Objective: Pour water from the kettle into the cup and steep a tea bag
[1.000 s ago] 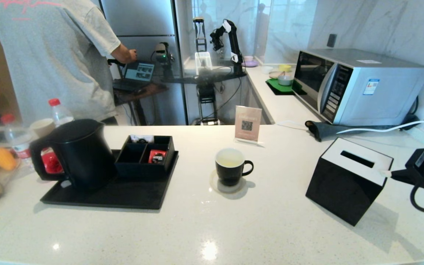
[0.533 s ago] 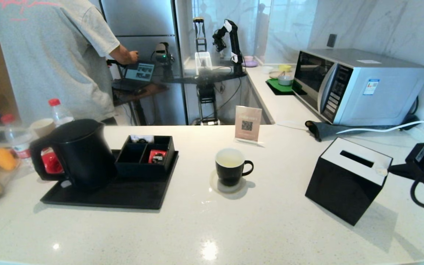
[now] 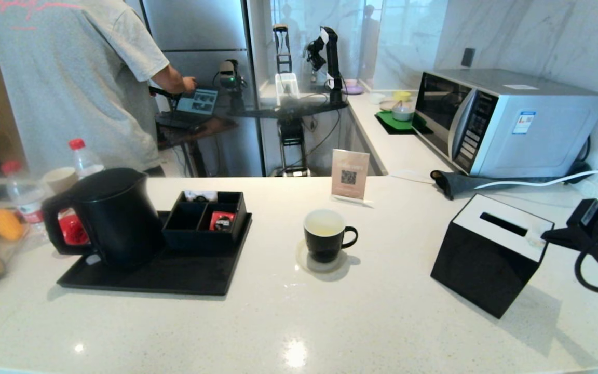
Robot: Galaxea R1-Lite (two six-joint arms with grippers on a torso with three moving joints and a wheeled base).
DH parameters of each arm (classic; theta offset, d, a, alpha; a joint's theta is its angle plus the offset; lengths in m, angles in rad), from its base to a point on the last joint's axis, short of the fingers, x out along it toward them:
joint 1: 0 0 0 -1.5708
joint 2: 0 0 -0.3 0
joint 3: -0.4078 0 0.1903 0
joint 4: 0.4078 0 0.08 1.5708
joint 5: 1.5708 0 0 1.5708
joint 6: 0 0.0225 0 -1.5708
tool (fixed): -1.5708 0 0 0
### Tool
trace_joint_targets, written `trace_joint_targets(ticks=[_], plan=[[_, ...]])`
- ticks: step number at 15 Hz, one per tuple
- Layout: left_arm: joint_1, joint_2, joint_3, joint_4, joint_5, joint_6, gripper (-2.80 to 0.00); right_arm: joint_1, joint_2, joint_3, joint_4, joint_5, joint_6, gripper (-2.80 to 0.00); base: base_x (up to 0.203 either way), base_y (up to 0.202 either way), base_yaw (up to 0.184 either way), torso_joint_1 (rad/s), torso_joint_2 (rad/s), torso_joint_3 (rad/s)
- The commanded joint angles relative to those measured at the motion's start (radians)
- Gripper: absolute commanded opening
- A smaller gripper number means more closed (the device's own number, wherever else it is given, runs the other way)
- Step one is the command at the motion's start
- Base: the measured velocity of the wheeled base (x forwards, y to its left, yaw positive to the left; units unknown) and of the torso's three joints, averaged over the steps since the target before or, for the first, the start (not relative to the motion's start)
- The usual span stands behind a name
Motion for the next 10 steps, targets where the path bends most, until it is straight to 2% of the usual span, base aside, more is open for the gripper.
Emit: trace_joint_targets(ticks=[1,7,10], plan=[[0.000,0.000,0.000,0.000,0.001,0.002,0.00,0.016,0.007,0.000,-0.002,0.000,0.004,-2.80,0.000,0.000,0.000,0.000,0.00,0.000],[0.000,0.000,0.000,0.000,0.000,0.001,0.00,0.020,0.028,0.002,-0.008,0.000,0.005,-2.80,0.000,0.000,0.000,0.000,0.00,0.000],[0.000,0.000,0.000,0.000,0.000,0.000,0.00,0.038,0.039,-0.003,-0.012,-0.001,0.032,-2.80,0.000,0.000,0.000,0.000,0.00,0.000]])
